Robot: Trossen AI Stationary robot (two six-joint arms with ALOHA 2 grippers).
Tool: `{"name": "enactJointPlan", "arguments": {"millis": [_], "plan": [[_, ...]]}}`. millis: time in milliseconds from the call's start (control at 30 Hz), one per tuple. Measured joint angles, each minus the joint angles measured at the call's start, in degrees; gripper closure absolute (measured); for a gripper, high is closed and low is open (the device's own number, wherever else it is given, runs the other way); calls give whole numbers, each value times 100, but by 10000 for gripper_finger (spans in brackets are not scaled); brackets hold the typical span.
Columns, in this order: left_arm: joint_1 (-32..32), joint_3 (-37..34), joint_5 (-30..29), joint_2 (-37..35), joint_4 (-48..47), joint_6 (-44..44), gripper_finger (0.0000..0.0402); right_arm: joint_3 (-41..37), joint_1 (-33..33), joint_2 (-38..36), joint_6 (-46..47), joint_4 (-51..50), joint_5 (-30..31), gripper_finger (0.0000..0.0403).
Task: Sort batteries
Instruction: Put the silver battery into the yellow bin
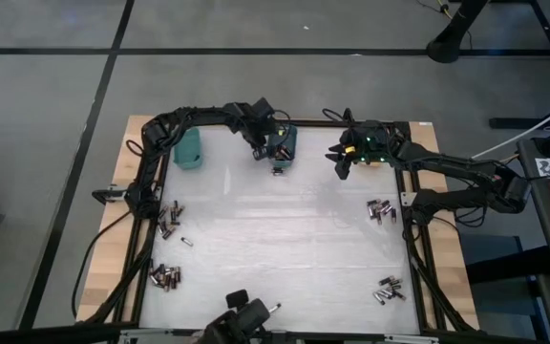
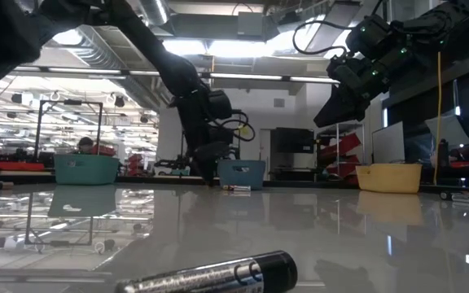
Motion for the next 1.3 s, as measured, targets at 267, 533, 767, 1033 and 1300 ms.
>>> {"name": "enactJointPlan", "arguments": {"millis": [267, 533, 767, 1033, 1300], "plan": [[-204, -103, 137, -19, -188, 44, 401, -2, 0, 0, 0, -1, -1, 267], [-792, -164, 347, -383, -839, 122, 401, -2, 0, 0, 0, -1, -2, 267], [-1391, -246, 222, -929, -1312, -203, 401, -2, 16, 89, -140, -5, -377, 267], [-2270, -1953, 572, -2348, -480, -1276, 401, -7, 475, 506, -451, 18, -1266, 267], [-3298, -3239, 464, -3416, 954, -2314, 401, -149, 2108, 1284, -592, 1347, -1876, 267]]}}
